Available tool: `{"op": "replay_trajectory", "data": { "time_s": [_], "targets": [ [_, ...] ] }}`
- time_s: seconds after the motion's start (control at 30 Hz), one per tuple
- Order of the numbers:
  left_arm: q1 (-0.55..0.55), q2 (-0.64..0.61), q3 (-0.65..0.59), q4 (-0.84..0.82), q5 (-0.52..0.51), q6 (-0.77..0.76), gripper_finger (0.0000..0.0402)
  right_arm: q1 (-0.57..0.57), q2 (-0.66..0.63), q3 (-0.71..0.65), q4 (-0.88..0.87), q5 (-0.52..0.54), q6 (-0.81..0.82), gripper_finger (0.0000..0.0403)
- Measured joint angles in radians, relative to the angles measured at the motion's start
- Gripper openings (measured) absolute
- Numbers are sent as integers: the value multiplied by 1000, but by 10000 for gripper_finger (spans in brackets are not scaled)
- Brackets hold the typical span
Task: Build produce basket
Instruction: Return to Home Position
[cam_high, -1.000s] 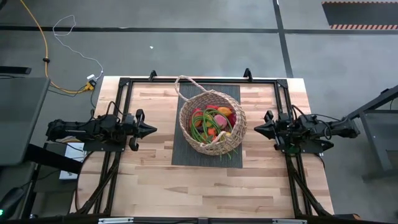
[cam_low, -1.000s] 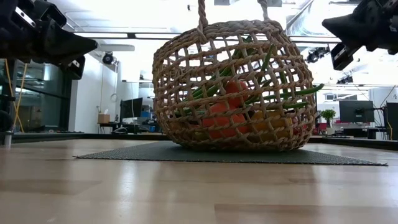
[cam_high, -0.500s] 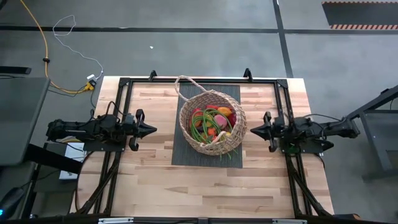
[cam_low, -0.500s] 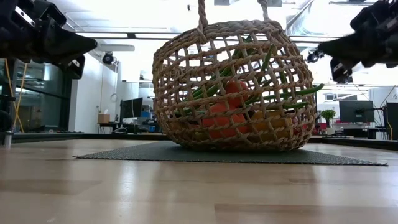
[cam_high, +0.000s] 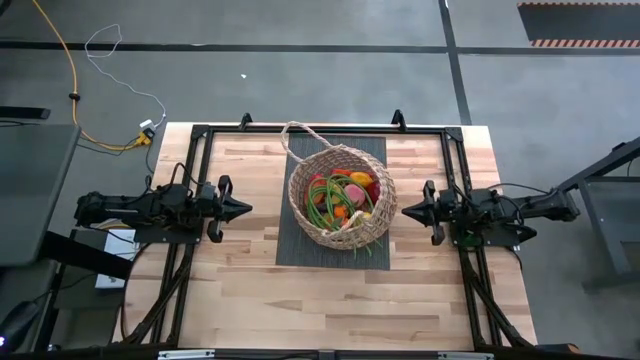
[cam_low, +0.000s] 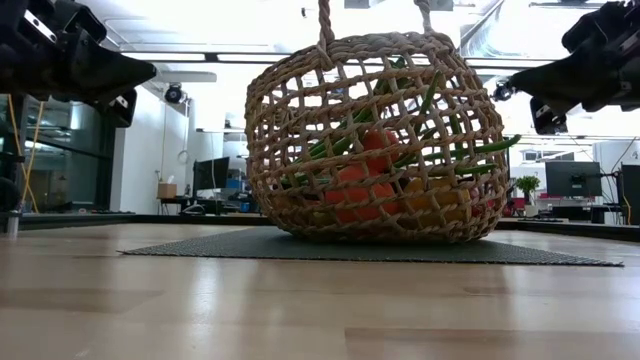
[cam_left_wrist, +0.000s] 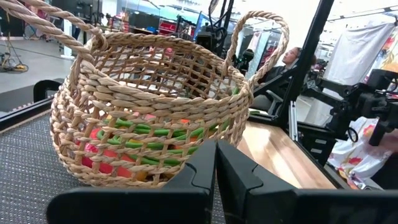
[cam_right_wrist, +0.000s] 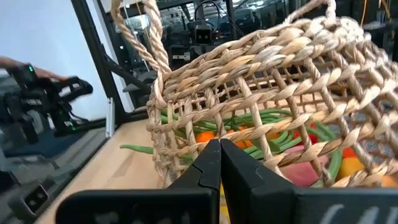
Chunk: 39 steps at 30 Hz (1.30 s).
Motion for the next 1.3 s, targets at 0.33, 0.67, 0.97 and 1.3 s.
{"op": "replay_trajectory", "data": {
  "time_s": [0.33, 0.67, 0.97, 1.3],
  "targets": [
    [0, -1, 0, 0, 0, 0, 3, 0, 0, 0, -1, -2, 188, 0],
    [0, 0, 0, 0, 0, 0, 3, 0, 0, 0, -1, -2, 239, 0],
    [0, 0, 0, 0, 0, 0, 3, 0, 0, 0, -1, -2, 239, 0],
    [0, 0, 0, 0, 0, 0, 3, 0, 0, 0, -1, -2, 239, 0]
  ]
}}
